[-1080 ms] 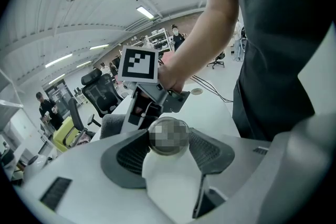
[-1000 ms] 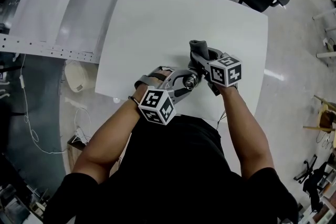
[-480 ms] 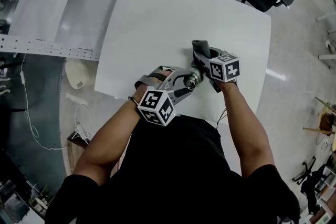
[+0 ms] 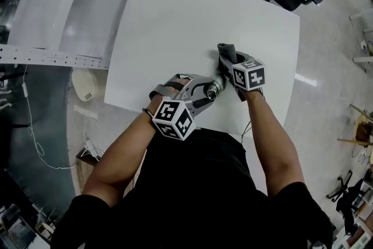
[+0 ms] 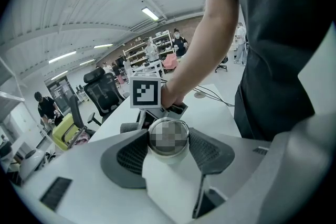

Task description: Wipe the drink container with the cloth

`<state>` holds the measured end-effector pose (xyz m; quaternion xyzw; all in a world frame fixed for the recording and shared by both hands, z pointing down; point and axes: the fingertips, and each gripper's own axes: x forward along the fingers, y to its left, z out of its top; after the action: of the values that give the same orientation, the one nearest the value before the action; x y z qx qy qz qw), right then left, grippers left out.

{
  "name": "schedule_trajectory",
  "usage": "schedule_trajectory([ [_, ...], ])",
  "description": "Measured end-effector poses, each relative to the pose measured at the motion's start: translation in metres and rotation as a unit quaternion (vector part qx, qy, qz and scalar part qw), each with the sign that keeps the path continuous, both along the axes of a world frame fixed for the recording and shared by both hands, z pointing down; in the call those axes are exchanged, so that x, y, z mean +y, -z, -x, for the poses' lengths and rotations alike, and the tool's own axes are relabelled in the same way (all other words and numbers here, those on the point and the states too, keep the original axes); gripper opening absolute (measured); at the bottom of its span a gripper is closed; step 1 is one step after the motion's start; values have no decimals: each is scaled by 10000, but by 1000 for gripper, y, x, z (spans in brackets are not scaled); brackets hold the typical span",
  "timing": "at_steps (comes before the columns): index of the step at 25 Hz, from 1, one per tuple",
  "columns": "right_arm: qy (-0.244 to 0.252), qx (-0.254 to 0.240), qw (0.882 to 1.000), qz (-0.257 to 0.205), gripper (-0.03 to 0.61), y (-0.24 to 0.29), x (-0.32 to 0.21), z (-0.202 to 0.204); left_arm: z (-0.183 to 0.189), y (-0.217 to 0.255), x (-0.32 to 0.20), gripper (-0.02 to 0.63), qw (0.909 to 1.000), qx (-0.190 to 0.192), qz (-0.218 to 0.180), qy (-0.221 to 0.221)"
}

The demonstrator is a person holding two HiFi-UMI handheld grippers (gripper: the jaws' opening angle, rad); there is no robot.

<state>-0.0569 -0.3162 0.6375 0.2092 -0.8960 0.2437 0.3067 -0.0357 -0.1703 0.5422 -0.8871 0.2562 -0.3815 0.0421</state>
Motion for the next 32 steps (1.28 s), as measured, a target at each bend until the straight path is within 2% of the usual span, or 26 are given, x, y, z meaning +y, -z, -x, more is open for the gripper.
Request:
schedule_trajectory([
  [6, -572, -179, 9982, -62, 112, 14, -14, -24, -6, 0, -6, 256, 10000, 41, 68, 38],
  [15, -1279, -1096, 9857, 42, 112, 68, -5, -66, -14, -1, -19, 256, 9993, 60, 312, 183],
  [20, -1265, -1589, 9791, 62, 112, 102, 20, -94, -21, -1, -28, 256, 9980, 97, 550, 309],
  [26, -1215, -1973, 9728, 40, 112, 132, 46, -117, -20, -4, -33, 256, 9965, 125, 593, 569],
  [32, -1008, -2166, 9710, -51, 112, 158, 64, -134, -12, -13, -38, 258, 9954, -343, 532, 713],
])
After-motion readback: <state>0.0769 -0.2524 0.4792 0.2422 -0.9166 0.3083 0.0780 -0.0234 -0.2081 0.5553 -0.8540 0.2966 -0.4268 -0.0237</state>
